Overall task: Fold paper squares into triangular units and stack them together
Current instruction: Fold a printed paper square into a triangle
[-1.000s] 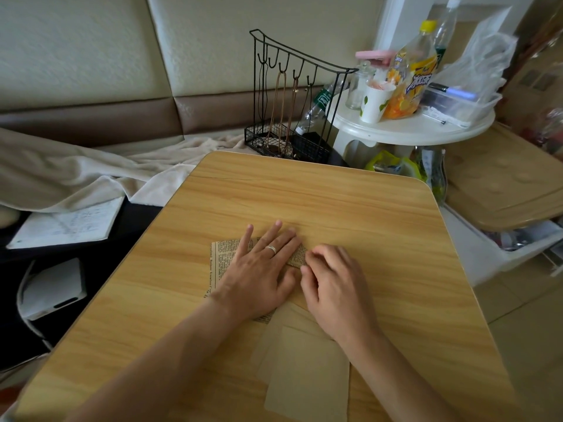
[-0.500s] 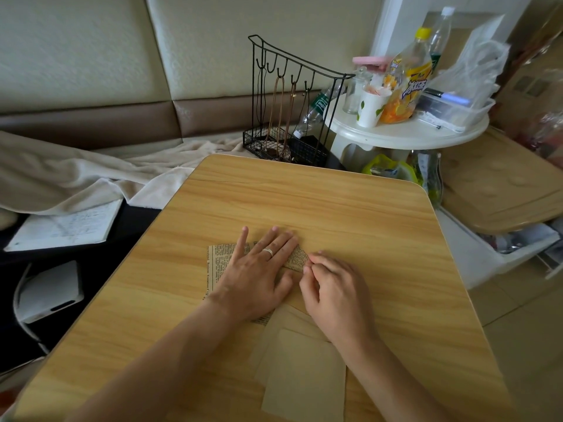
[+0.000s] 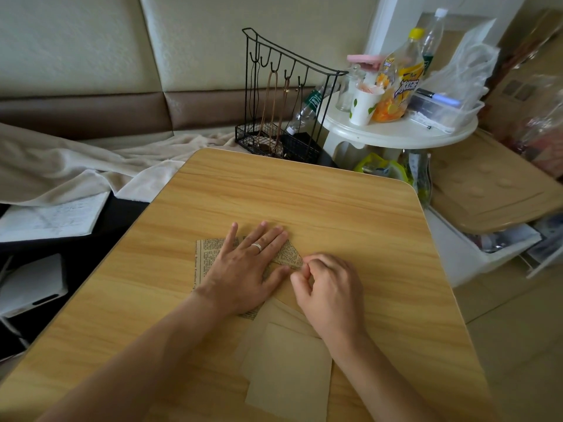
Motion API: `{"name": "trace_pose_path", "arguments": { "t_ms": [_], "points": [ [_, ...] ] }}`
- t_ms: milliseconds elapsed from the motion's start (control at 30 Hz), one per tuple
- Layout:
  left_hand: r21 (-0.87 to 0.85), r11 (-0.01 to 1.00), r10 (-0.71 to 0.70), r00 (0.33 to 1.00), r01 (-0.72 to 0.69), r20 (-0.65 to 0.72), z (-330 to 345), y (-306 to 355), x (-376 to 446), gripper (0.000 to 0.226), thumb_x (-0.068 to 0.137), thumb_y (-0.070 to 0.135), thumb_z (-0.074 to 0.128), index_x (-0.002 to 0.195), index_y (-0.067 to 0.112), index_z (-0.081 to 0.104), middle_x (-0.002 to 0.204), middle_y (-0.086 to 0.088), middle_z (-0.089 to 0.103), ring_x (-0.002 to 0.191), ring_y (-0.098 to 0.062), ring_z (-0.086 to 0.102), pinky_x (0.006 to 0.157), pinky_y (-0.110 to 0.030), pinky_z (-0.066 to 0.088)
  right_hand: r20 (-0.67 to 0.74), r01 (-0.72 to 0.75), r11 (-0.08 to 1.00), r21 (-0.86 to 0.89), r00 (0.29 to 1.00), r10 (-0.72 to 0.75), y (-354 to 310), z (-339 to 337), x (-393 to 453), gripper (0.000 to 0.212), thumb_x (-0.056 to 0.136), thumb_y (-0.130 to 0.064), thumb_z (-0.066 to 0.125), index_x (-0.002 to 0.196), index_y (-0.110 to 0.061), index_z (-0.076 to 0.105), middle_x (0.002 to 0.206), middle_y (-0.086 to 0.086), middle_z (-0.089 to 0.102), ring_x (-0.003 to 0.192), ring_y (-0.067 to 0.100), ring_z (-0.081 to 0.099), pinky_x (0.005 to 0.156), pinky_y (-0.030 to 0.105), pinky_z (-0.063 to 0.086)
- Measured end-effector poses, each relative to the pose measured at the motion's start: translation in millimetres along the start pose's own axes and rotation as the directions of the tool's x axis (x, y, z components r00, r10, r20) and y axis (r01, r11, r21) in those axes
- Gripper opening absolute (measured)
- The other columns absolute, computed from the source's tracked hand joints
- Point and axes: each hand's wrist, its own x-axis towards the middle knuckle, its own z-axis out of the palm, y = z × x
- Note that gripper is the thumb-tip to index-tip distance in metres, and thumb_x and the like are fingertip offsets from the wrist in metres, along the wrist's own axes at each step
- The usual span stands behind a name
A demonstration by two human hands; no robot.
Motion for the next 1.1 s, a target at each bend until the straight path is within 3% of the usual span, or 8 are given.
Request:
{"name": "trace_pose_path", "arguments": {
  "t_ms": [200,300,400,567,767,900,1033,1100],
  "points": [
    [-0.213,0.973,-0.084,0.996,0.088,0.028,-5,2,8,0.062,0.103,0.058,0.008,0.158,0.041,0.03,0.165,0.022,0.024,0.156,-0.001,0.0,0.128,-0.045,-0.005,-0.041,0.066,0.998,-0.012,0.997,-0.067,1,3,0,0.023,0.088,-0.015,0.056,0.076,-0.005,0.073,0.086,0.004,0.073,0.079,0.023,0.068,0.076,0.036,0.051],
    [-0.206,0.972,-0.118,0.993,0.117,0.01,-6,4,13,0.047,0.109,0.045,0.027,0.155,0.04,0.038,0.163,0.021,0.031,0.156,-0.003,0.007,0.128,-0.044,0.0,-0.044,0.094,0.995,-0.017,0.995,-0.095,1,4,0,0.023,0.089,-0.013,0.058,0.074,-0.005,0.072,0.086,0.005,0.072,0.081,0.024,0.067,0.076,0.038,0.052],
    [-0.168,0.979,-0.117,0.993,0.118,0.012,-6,6,13,0.047,0.11,0.04,0.035,0.156,0.039,0.036,0.163,0.02,0.03,0.156,-0.005,0.008,0.129,-0.043,0.0,0.0,0.103,0.995,0.01,0.995,-0.103,0,3,0,0.023,0.092,-0.014,0.057,0.079,-0.005,0.073,0.092,0.005,0.071,0.086,0.023,0.065,0.079,0.039,0.053],
    [-0.162,0.981,-0.108,0.994,0.107,0.005,-6,5,12,0.047,0.109,0.04,0.034,0.156,0.039,0.036,0.164,0.02,0.029,0.156,-0.005,0.007,0.128,-0.045,0.001,0.171,0.18,0.976,0.119,0.965,-0.199,0,3,2,0.022,0.095,-0.018,0.059,0.095,-0.008,0.078,0.1,0.001,0.069,0.092,0.021,0.061,0.08,0.039,0.053],
    [-0.196,0.977,-0.089,0.996,0.086,-0.007,-5,1,11,0.047,0.109,0.037,0.035,0.156,0.039,0.036,0.163,0.021,0.03,0.156,-0.003,0.008,0.129,-0.043,0.002,0.051,0.157,0.986,0.054,0.986,-0.16,1,0,-1,0.021,0.086,-0.014,0.06,0.068,-0.008,0.068,0.076,0.002,0.061,0.074,0.022,0.057,0.067,0.04,0.051],
    [-0.198,0.977,-0.085,0.996,0.082,-0.007,-4,-1,11,0.047,0.109,0.035,0.034,0.157,0.04,0.035,0.163,0.022,0.029,0.156,-0.002,0.007,0.129,-0.041,0.001,-0.01,0.145,0.989,-0.015,0.989,-0.145,2,-1,-1,0.02,0.081,-0.012,0.063,0.061,-0.009,0.062,0.067,0.002,0.055,0.068,0.023,0.053,0.063,0.041,0.048],
    [-0.146,0.987,-0.065,0.998,0.068,0.027,-6,-1,9,0.051,0.109,0.036,0.028,0.16,0.038,0.027,0.166,0.021,0.024,0.156,-0.003,0.003,0.128,-0.044,-0.004,0.01,0.14,0.99,-0.018,0.99,-0.14,2,-2,-1,0.018,0.081,-0.013,0.062,0.063,-0.01,0.062,0.067,0.002,0.054,0.069,0.023,0.053,0.064,0.039,0.047],
    [-0.028,0.999,-0.036,0.999,0.037,0.039,-8,2,4,0.06,0.104,0.047,0.013,0.162,0.034,0.019,0.168,0.017,0.018,0.157,-0.006,-0.001,0.126,-0.05,-0.008,0.047,0.136,0.991,-0.006,0.99,-0.135,2,-2,0,0.013,0.086,-0.015,0.06,0.076,-0.011,0.069,0.077,0.001,0.06,0.077,0.024,0.058,0.071,0.039,0.049]
  ]
}}
